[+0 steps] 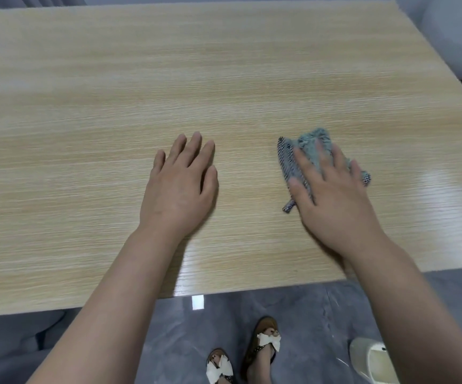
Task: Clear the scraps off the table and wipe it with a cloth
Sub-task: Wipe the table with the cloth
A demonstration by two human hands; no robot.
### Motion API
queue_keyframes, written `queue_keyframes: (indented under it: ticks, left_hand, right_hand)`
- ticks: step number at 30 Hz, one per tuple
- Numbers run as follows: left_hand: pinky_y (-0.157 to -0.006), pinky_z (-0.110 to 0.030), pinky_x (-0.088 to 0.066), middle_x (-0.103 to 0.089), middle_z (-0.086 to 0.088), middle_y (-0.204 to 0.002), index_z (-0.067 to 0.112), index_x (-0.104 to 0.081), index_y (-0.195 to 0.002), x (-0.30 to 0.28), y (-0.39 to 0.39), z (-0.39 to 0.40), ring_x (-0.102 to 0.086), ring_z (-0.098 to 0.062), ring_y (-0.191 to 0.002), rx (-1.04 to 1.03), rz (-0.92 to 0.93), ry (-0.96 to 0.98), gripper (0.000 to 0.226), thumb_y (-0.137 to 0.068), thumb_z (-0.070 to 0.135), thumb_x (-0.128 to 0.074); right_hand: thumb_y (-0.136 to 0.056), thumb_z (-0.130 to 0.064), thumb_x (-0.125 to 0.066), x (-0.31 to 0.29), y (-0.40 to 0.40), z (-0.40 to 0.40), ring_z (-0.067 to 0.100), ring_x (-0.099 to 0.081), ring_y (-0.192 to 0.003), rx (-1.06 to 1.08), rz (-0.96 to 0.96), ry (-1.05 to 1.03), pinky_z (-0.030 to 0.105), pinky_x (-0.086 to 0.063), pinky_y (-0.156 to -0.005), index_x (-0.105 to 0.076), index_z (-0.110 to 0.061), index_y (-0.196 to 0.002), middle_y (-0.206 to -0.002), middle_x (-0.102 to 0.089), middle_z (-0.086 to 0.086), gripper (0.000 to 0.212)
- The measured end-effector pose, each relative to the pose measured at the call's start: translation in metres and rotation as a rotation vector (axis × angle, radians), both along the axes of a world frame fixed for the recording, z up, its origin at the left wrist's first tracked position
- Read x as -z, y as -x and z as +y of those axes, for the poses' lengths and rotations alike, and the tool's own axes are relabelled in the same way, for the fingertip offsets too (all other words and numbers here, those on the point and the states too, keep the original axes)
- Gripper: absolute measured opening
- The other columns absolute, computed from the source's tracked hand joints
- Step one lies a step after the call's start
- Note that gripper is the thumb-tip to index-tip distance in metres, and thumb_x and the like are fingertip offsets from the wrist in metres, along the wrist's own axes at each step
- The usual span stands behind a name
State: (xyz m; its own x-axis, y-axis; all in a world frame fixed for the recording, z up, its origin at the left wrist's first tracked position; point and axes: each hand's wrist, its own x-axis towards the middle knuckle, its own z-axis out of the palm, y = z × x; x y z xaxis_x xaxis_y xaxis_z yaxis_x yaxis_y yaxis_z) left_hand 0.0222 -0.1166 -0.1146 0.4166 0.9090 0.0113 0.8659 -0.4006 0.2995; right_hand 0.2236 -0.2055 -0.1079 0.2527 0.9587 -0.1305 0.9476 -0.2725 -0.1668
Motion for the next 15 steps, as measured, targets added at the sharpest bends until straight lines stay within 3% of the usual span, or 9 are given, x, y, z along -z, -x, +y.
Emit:
queue_keyframes:
  ticks: [3, 6, 7, 10, 13, 15]
  left_hand:
    - [-0.117, -0.037, -0.001, -0.013, 0.005, -0.158, 0.026, -0.022, -0.149, 0.000, 0.000, 0.000, -0.002, -0.013, -0.146, 0.001, -0.002, -0.006, 0.049, -0.100, 0.034, -0.027]
    - [-0.117, -0.038, -0.002, -0.015, 0.004, -0.158, 0.025, -0.024, -0.148, -0.001, 0.000, 0.000, -0.004, -0.014, -0.146, 0.008, -0.006, -0.017, 0.049, -0.101, 0.033, -0.028]
    - [-0.117, -0.038, -0.002, -0.014, 0.004, -0.158, 0.025, -0.023, -0.148, 0.000, 0.000, 0.000, -0.004, -0.014, -0.146, 0.008, -0.003, -0.016, 0.049, -0.100, 0.033, -0.027]
    - [-0.117, -0.037, -0.001, -0.013, 0.005, -0.158, 0.027, -0.022, -0.149, 0.001, 0.000, 0.000, -0.002, -0.013, -0.146, 0.003, 0.002, -0.011, 0.049, -0.100, 0.034, -0.026]
    - [-0.117, -0.036, 0.000, -0.013, 0.006, -0.158, 0.027, -0.022, -0.148, 0.001, 0.000, -0.001, -0.002, -0.013, -0.146, 0.001, -0.001, -0.012, 0.049, -0.100, 0.034, -0.026]
    - [-0.117, -0.037, -0.001, -0.015, 0.005, -0.158, 0.026, -0.024, -0.148, 0.000, 0.000, -0.001, -0.003, -0.013, -0.146, -0.002, -0.007, -0.019, 0.049, -0.100, 0.034, -0.028]
  right_hand:
    - [-0.092, -0.055, -0.002, 0.002, 0.039, -0.023, 0.015, 0.015, -0.143, -0.178, 0.041, -0.052, 0.035, 0.016, -0.114, 0.002, -0.037, -0.148, -0.156, 0.011, -0.005, 0.059]
    - [-0.097, -0.052, -0.008, 0.006, 0.059, -0.044, 0.017, 0.000, -0.145, -0.342, 0.082, -0.081, 0.040, 0.003, -0.114, -0.013, -0.037, -0.148, -0.156, -0.008, -0.004, 0.053]
    - [-0.096, -0.053, -0.007, 0.005, 0.055, -0.045, 0.015, 0.003, -0.145, -0.352, 0.081, -0.080, 0.039, 0.004, -0.114, -0.009, -0.040, -0.147, -0.156, -0.005, -0.006, 0.053]
    - [-0.089, -0.059, 0.004, 0.003, 0.024, -0.034, 0.006, 0.024, -0.139, -0.191, 0.061, -0.042, 0.030, 0.019, -0.112, 0.011, -0.047, -0.143, -0.153, 0.017, -0.014, 0.055]
    - [-0.089, -0.056, 0.002, 0.002, 0.009, -0.029, 0.007, 0.023, -0.139, -0.017, 0.004, -0.006, 0.033, 0.018, -0.113, 0.010, -0.044, -0.144, -0.155, 0.017, -0.010, 0.057]
    - [-0.091, -0.055, 0.001, 0.003, 0.022, -0.033, 0.013, 0.021, -0.141, -0.010, 0.004, -0.010, 0.035, 0.017, -0.114, 0.012, -0.041, -0.144, -0.153, 0.018, -0.007, 0.056]
